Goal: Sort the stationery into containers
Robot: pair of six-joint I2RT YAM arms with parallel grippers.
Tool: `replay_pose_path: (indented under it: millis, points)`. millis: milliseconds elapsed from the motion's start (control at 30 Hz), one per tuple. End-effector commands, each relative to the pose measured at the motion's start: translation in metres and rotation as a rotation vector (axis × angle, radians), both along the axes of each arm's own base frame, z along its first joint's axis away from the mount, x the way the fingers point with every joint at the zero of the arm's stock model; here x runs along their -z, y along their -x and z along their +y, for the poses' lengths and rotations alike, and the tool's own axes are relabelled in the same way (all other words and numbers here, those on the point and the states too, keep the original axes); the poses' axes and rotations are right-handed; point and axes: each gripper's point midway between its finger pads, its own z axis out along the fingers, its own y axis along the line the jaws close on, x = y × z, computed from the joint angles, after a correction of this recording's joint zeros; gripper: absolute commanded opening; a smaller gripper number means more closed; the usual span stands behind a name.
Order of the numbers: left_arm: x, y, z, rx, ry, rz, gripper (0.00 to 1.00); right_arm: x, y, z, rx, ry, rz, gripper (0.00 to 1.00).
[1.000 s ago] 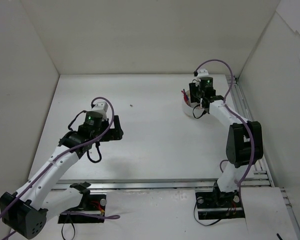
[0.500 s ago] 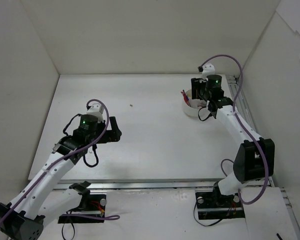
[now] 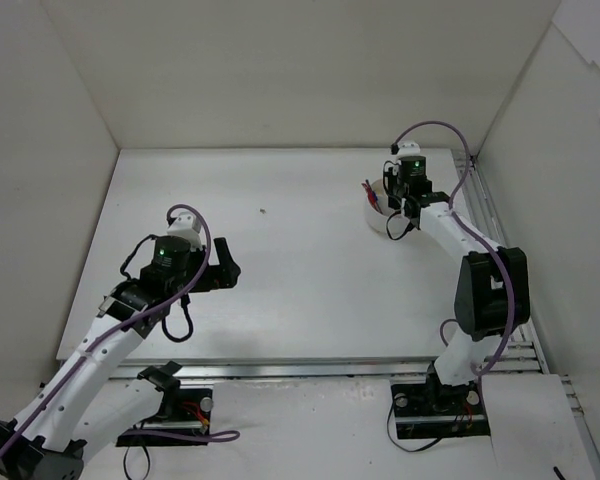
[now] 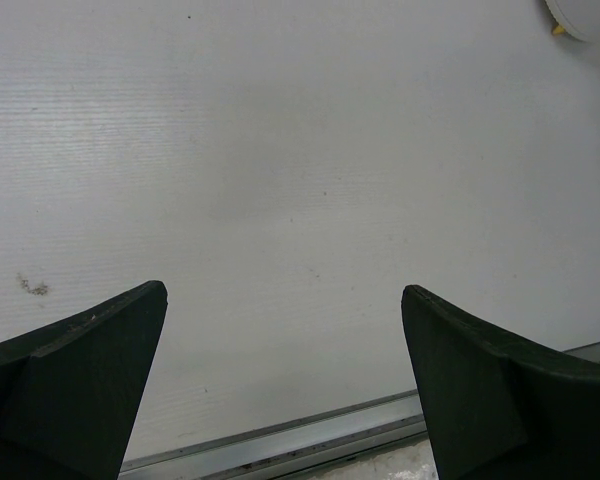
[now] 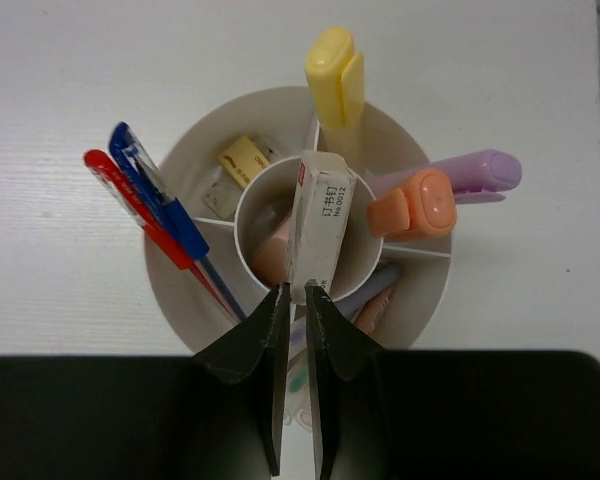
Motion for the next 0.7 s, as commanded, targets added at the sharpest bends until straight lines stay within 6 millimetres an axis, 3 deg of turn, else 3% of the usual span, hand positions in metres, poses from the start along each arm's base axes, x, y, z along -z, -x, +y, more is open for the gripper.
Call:
replay_pose_path:
  millis: [0,100,300,467,533,600,667]
  points:
    - [-0.014,-0.006,0.001,-0.025,0.019,-0.037,1.00,-0.020,-0.020,-0.012,0.081,0.015,-0.062,0.09]
    - [-0.013,-0.007,0.001,-0.025,0.018,-0.035,1.00,-0.003,-0.029,-0.008,0.069,0.015,-0.025,0.09]
    - [-0.011,-0.006,0.001,-0.031,0.028,-0.032,1.00,0.005,-0.035,-0.006,0.053,0.018,-0.012,0.08]
    - [-0.010,-0.005,0.000,-0.033,0.032,-0.030,1.00,0.004,-0.043,-0.016,0.108,0.052,-0.033,0.08]
    - [-0.009,-0.005,0.000,-0.032,0.036,-0.028,1.00,0.015,-0.045,-0.021,0.135,0.058,-0.012,0.09]
    - [-0.008,-0.005,0.000,-0.034,0.034,-0.024,1.00,0.018,-0.049,-0.018,0.121,0.049,-0.004,0.12]
    - [-0.007,-0.005,0.001,-0.038,0.034,-0.022,1.00,0.020,-0.048,-0.006,0.092,-0.006,0.005,0.24]
